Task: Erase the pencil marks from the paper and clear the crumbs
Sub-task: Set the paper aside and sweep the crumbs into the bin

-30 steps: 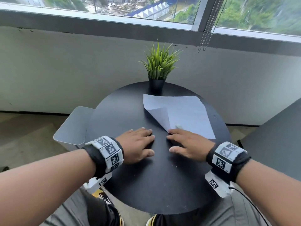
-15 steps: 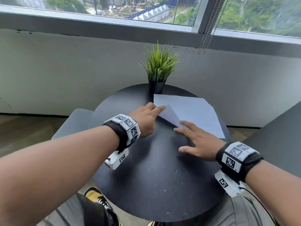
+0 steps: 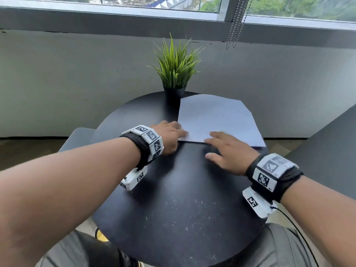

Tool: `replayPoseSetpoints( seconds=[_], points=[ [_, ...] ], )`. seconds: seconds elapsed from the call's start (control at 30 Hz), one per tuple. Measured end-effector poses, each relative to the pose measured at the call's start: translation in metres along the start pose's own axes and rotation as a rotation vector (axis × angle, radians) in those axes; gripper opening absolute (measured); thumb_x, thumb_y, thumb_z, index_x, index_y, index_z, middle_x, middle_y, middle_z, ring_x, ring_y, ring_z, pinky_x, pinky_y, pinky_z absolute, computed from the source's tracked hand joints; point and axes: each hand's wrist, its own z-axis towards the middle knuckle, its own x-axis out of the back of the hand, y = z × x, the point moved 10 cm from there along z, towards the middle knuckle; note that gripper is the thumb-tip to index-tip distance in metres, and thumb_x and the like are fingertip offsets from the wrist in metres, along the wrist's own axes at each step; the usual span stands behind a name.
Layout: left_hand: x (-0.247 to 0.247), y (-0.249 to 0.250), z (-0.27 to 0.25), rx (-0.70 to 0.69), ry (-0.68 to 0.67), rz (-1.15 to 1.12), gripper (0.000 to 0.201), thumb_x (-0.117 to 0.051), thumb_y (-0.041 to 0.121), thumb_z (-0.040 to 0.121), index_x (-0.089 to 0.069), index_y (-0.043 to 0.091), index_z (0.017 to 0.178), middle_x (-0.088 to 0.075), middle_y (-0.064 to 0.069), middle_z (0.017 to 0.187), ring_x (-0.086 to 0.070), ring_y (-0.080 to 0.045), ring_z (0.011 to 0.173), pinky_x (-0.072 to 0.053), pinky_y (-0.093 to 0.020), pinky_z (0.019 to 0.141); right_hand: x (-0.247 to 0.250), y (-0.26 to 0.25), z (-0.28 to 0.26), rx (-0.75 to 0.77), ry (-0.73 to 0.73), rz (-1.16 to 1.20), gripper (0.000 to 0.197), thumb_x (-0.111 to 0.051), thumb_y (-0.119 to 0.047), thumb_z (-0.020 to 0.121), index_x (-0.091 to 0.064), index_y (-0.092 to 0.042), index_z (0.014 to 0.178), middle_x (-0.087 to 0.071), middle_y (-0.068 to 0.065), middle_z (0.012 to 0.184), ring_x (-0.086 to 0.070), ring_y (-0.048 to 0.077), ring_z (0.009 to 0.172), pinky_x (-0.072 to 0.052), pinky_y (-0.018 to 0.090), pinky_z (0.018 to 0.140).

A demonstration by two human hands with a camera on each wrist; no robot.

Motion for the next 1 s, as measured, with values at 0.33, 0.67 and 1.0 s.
replayPoseSetpoints(
  seconds=[0.33, 0.67, 1.0],
  points=[
    [-0.014, -0.034, -0.065, 0.151, 0.047, -0.149, 0.066, -0.044, 0.053, 0.1, -0.028, 0.022, 0.155, -0.015, -0.007, 0.165, -0.019, -0.025, 0.152, -0.024, -0.043, 0.121, -0.042, -0.113, -0.065, 0.34, -0.273, -0.158, 0.091, -0.019, -0.076, 0.081, -0.031, -0.016, 0.149, -0.014, 0.006, 0.161, -0.011, 0.025, 0.148, -0.014, 0.038, 0.121],
    [-0.023, -0.008, -0.144, -0.147, 0.149, -0.377, 0.068, -0.031, 0.067, 0.086, -0.068, 0.027, 0.126, -0.064, 0.007, 0.134, -0.057, -0.013, 0.124, -0.038, -0.028, 0.109, -0.025, -0.078, 0.013, 0.049, -0.096, -0.128, 0.06, -0.034, -0.064, 0.088, -0.047, -0.024, 0.131, -0.042, 0.001, 0.143, -0.039, 0.033, 0.131, -0.035, 0.046, 0.106],
    [-0.032, 0.01, -0.161, -0.217, 0.132, -0.44, 0.058, -0.041, 0.07, 0.086, -0.073, 0.031, 0.115, -0.074, 0.009, 0.112, -0.066, -0.012, 0.105, -0.048, -0.029, 0.094, 0.014, -0.094, -0.043, 0.179, 0.102, 0.363, 0.042, -0.057, -0.039, 0.095, -0.055, -0.026, 0.135, -0.06, -0.011, 0.132, -0.054, 0.003, 0.12, -0.037, 0.025, 0.108]
  ],
)
